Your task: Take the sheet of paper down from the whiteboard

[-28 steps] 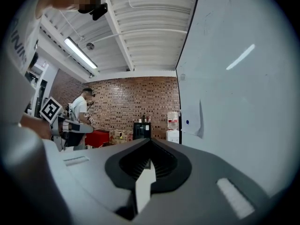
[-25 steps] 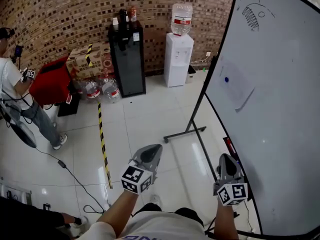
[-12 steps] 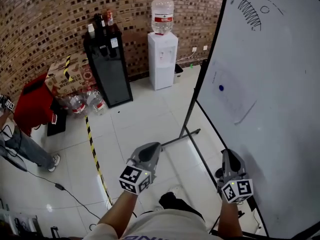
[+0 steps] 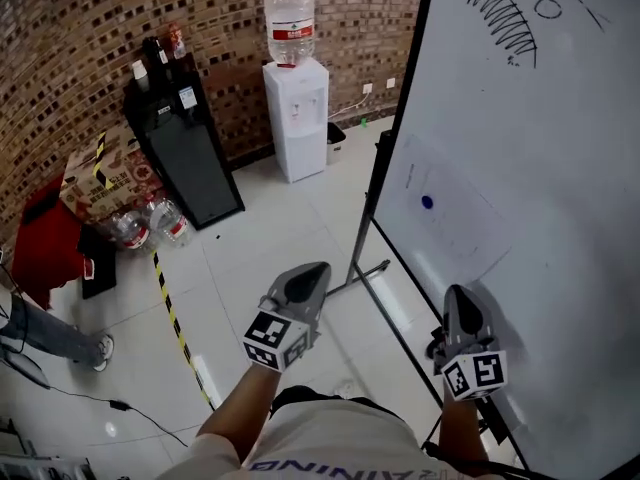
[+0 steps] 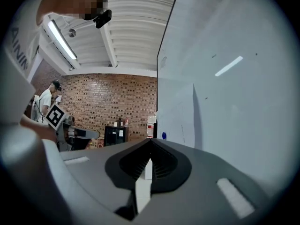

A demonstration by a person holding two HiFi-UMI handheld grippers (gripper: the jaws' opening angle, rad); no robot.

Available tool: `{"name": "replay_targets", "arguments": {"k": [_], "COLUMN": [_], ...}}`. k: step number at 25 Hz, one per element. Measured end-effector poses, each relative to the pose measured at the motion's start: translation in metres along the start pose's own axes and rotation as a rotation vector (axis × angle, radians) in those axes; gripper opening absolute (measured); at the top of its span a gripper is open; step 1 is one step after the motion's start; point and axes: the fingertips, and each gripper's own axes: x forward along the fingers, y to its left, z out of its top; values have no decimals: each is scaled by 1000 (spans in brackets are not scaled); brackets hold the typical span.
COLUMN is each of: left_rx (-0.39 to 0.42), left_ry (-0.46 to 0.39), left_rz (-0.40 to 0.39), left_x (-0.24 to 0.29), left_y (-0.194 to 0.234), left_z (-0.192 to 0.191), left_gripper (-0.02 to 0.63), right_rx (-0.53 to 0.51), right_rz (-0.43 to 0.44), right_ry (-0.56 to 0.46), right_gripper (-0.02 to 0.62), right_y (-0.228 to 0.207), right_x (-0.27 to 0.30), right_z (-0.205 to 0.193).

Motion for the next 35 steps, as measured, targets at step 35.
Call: {"name": "replay_targets", "arguments": {"k": [35], "left_rx": [336], "left_ry": [37], "left_rz": [-520], "left_x": [227], "left_y": [-67], "left_z": [23], "left_gripper": [168], "right_rx": [2], "right_rz": [-675], "right_ry": [41], "right_gripper": [6], "right_y": [-43], "right_x": [-34], "right_z": [2]}}
